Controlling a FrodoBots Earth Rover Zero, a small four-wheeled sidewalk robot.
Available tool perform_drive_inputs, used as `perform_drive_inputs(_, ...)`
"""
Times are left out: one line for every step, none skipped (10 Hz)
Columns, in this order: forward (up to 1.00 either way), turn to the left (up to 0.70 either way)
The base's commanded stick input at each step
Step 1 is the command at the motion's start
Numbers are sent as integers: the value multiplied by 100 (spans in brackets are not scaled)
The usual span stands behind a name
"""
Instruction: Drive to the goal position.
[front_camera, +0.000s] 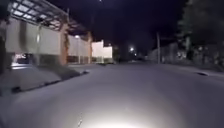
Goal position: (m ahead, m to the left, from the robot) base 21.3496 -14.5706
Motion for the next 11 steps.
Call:
perform_drive_inputs(100,-40)
perform_drive_inputs(100,-40)
perform_drive_inputs(100,-40)
perform_drive_inputs(100,-40)
perform_drive_inputs(100,-29)
perform_drive_inputs(100,0)
perform_drive_inputs(100,0)
perform_drive_inputs(100,0)
perform_drive_inputs(100,0)
perform_drive_inputs(100,0)
perform_drive_inputs(100,0)
